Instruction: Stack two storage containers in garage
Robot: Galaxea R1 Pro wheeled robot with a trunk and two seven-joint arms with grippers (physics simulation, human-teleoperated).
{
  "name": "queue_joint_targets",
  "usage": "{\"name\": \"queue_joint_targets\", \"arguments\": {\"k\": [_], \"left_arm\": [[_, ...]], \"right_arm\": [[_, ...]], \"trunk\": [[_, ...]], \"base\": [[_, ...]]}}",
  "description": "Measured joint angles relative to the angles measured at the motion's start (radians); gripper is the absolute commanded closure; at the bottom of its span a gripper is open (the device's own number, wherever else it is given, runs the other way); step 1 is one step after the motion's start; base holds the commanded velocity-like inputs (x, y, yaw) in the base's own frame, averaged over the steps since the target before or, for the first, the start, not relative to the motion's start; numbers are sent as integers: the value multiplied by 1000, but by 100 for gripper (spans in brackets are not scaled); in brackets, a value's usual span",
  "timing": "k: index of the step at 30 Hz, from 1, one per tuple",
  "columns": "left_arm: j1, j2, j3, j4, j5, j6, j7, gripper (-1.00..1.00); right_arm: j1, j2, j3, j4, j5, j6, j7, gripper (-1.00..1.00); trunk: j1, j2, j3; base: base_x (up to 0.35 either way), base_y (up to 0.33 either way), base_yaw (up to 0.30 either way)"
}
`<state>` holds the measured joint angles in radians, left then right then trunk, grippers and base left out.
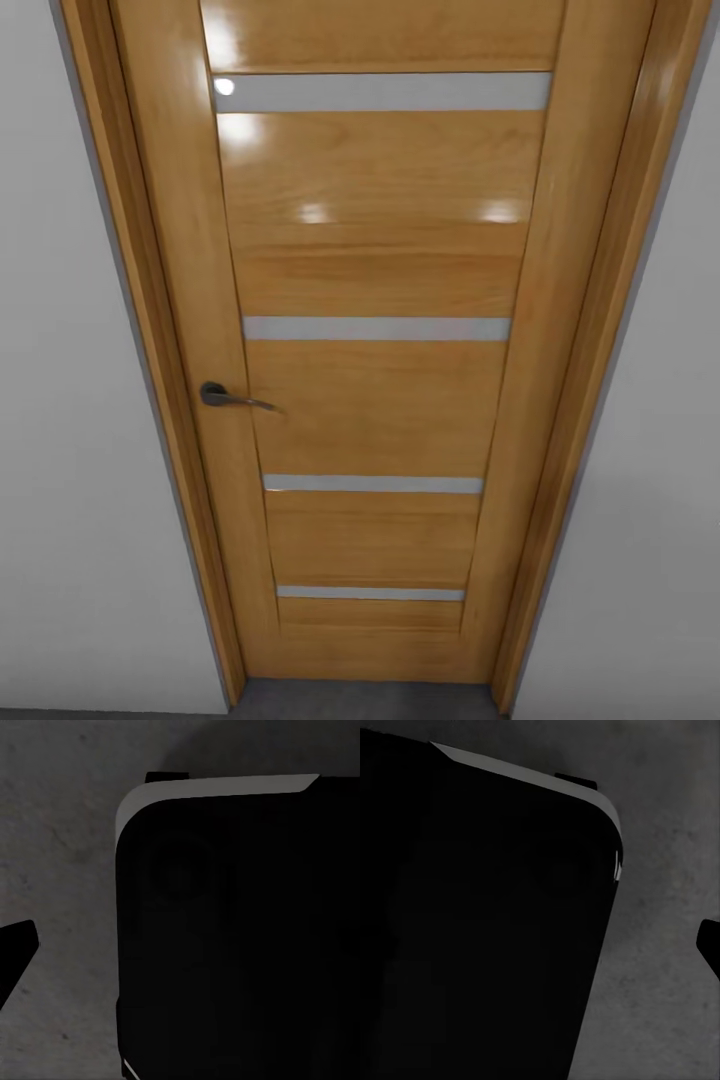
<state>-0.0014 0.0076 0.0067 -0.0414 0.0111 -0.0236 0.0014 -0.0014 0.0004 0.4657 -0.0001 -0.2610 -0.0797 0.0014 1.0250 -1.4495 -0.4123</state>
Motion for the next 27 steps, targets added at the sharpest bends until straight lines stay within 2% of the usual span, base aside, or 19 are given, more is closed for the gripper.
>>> {"name": "queue_joint_targets", "arguments": {"k": [27], "left_arm": [[0,0,-1,0,0,0,0,-100]], "right_arm": [[0,-3,0,0,6,0,0,-100]], "trunk": [[0,0,0]], "base": [[0,6,0]]}}
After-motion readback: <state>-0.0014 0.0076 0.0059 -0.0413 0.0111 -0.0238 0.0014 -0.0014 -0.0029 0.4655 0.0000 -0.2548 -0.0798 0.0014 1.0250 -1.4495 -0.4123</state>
